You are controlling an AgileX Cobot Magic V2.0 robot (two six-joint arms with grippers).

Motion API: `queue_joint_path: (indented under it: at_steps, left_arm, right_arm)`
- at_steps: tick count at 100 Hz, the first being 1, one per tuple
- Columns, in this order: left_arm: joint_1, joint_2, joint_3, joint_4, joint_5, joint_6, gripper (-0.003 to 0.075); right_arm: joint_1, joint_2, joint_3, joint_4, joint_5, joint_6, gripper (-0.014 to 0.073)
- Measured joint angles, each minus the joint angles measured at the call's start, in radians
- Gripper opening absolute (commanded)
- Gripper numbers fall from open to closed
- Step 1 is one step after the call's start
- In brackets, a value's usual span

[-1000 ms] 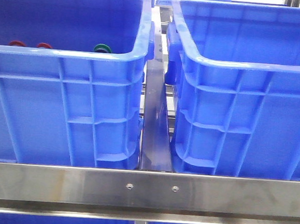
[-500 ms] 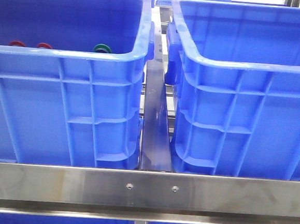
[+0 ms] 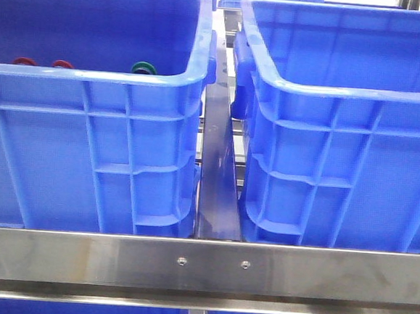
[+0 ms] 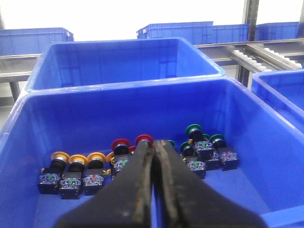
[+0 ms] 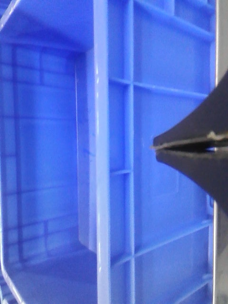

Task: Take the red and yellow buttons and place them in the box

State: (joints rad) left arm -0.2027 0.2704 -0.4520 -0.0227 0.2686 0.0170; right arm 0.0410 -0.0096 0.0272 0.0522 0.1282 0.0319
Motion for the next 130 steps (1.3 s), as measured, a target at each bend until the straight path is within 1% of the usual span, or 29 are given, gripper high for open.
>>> queue_joint_path:
  at_steps: [30,130]
  left_arm:
    - [0.0,0.0,0.0,0.0,0.0,0.0,-0.0019]
    - [0.0,0.0,0.0,0.0,0.0,0.0,-0.0019]
  right_arm:
    - [0.002,0.0,0.0,0.002,-0.049,0.0,-0.0067]
    - [0.002,0.0,0.0,0.004,-0.051,0.0,-0.0067]
